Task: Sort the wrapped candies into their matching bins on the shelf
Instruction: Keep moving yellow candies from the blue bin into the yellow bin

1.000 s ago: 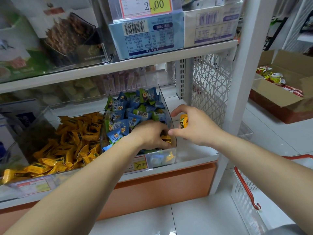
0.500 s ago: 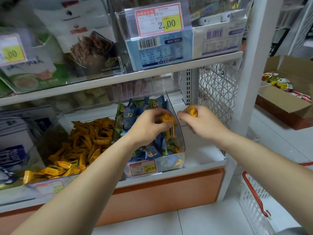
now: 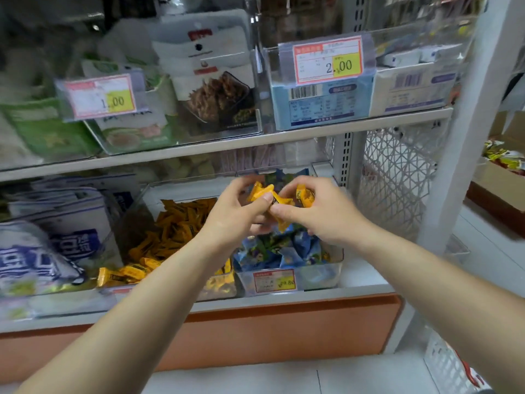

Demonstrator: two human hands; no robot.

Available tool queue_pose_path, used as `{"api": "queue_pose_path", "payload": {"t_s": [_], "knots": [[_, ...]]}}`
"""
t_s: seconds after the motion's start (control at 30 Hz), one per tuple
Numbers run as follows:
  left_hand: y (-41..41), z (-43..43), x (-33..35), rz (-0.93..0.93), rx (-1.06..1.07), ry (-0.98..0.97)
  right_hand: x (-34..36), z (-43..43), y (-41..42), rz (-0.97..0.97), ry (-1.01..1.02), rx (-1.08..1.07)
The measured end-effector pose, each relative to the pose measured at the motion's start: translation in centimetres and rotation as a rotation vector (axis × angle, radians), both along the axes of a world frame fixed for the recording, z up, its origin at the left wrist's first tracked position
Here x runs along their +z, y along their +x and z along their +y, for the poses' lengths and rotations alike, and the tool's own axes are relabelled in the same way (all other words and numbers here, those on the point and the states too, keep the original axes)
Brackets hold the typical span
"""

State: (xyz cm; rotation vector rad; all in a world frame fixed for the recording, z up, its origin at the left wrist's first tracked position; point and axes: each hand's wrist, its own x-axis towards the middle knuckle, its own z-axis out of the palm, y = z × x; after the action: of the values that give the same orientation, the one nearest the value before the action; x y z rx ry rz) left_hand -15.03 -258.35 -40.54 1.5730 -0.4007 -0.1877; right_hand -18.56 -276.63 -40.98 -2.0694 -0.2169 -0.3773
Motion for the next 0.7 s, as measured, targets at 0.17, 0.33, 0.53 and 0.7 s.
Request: {"api": "queue_pose_path", "payload": {"t_s": [0.17, 0.33, 0.53, 0.7], "knots": [[0.3, 9.2, -1.0, 0.001, 0.167, -0.05, 2.0, 8.5, 3.6, 0.046, -0.195, 0.148], [3.1, 14.4, -3.8, -0.155, 0.62, 0.34, 1.7, 13.9, 8.8, 0.166, -0.489, 0.146], [3.2, 15.5, -4.5, -0.293, 0.446, 0.779, 2.1, 13.0, 8.1, 0.105, -0.587, 0.146], [0.2, 13.7, -3.2, -0.449, 0.391, 0.791, 1.3, 6.5, 1.8, 0.012, -0.515, 0.102]]}}
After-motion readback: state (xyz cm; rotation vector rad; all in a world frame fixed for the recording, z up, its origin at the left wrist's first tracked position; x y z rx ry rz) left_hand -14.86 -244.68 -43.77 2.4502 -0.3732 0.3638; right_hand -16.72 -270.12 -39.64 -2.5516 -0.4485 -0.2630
